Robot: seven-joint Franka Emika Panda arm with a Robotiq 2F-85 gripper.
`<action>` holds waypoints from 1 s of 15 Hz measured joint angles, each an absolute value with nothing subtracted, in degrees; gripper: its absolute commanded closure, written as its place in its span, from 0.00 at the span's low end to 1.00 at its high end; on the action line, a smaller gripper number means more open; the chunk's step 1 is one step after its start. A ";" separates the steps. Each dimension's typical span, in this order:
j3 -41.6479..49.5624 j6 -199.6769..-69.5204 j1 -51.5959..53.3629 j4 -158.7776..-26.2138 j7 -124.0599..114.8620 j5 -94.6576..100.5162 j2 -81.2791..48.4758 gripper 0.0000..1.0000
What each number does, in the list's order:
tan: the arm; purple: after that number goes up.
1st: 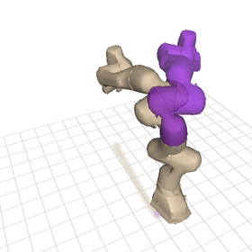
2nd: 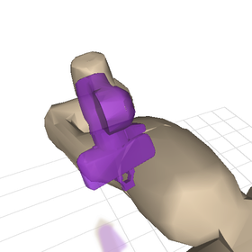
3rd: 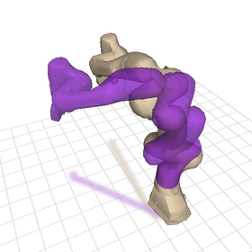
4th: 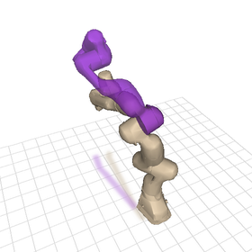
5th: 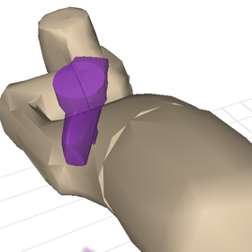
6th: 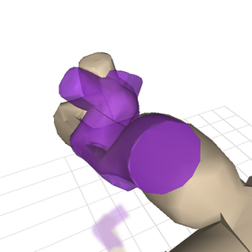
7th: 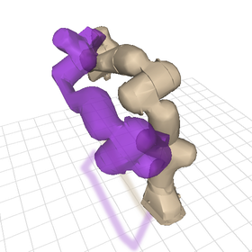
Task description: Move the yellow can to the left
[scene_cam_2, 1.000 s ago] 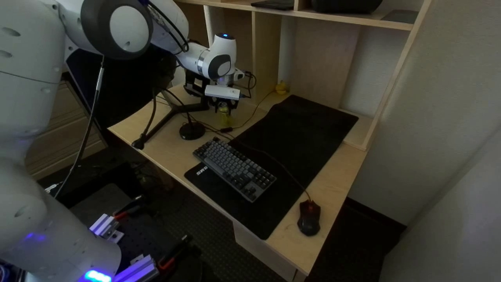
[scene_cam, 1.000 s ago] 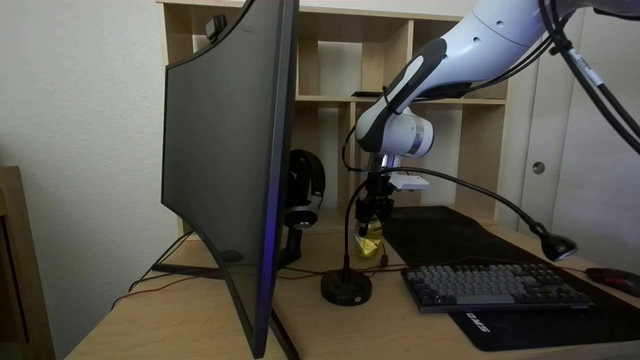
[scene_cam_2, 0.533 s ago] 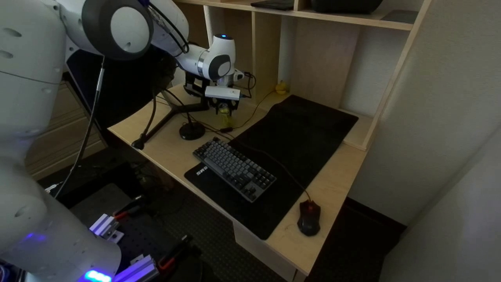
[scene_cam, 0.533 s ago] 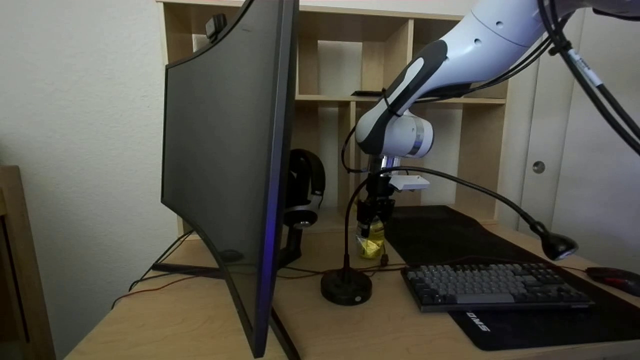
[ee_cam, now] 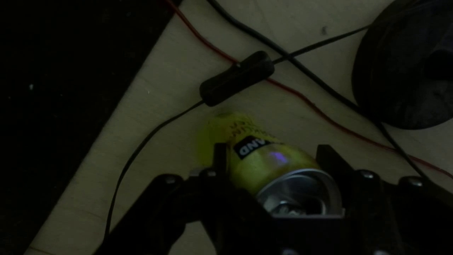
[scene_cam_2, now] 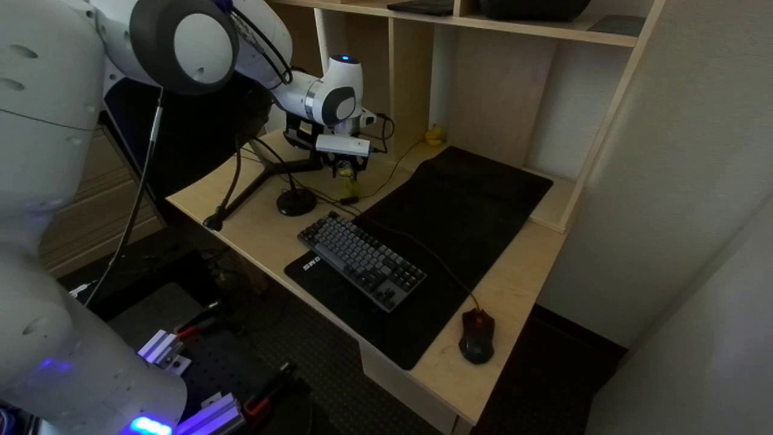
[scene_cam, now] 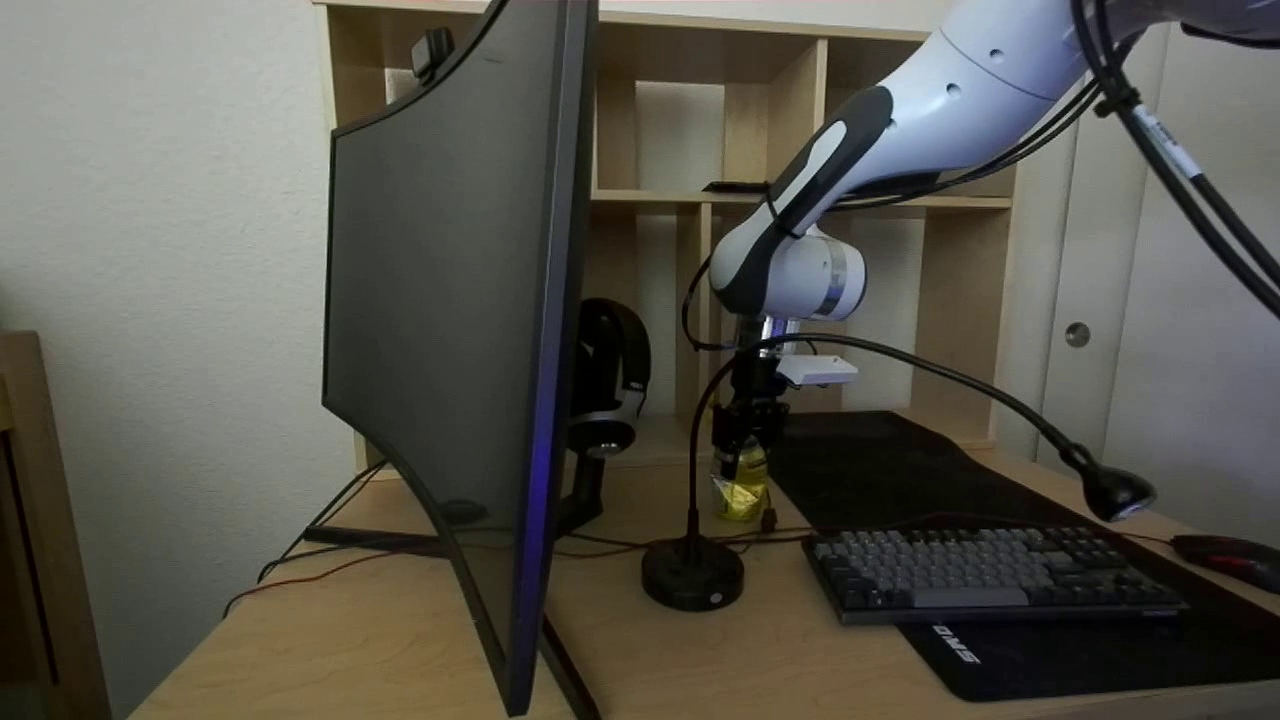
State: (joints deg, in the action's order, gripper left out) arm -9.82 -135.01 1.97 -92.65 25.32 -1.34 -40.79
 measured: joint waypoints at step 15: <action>-8.94 -131.57 2.86 -91.81 21.48 2.27 -40.80 0.00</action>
